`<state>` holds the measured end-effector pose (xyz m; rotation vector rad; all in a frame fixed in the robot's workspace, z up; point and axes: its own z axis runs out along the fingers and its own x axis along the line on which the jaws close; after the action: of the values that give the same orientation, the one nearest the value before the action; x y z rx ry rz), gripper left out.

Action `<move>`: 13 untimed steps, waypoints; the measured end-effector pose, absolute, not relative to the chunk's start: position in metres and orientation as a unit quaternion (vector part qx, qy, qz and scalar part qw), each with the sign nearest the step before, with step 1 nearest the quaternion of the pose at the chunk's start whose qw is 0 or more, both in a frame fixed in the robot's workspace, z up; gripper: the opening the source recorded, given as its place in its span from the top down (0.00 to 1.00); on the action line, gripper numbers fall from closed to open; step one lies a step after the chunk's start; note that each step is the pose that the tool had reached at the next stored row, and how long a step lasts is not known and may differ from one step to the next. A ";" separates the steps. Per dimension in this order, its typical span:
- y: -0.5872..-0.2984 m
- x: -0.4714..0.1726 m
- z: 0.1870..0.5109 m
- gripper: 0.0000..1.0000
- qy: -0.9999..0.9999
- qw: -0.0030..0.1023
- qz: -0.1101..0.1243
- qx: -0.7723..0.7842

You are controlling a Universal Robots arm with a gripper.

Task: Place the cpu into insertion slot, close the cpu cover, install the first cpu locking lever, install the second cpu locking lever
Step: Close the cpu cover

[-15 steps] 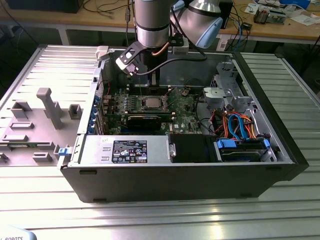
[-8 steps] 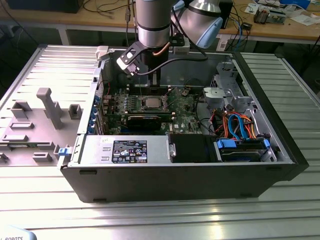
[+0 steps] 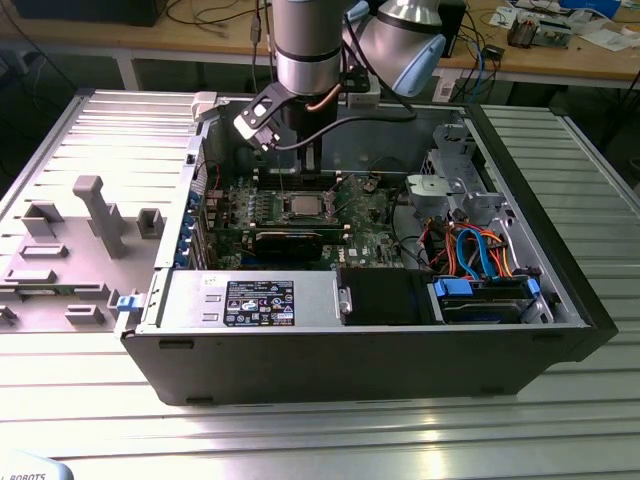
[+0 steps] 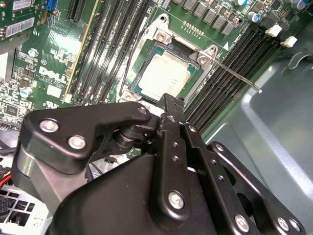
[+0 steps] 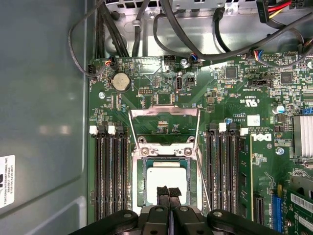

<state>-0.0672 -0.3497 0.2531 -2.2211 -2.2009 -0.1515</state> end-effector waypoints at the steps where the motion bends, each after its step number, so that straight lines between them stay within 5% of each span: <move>1: -0.350 -0.067 0.254 0.89 -0.703 0.005 -0.048 -0.709; 13: -0.350 -0.067 0.259 0.89 -0.703 0.006 -0.048 -0.709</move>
<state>-0.0671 -0.3497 0.2593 -2.2211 -2.2009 -0.1515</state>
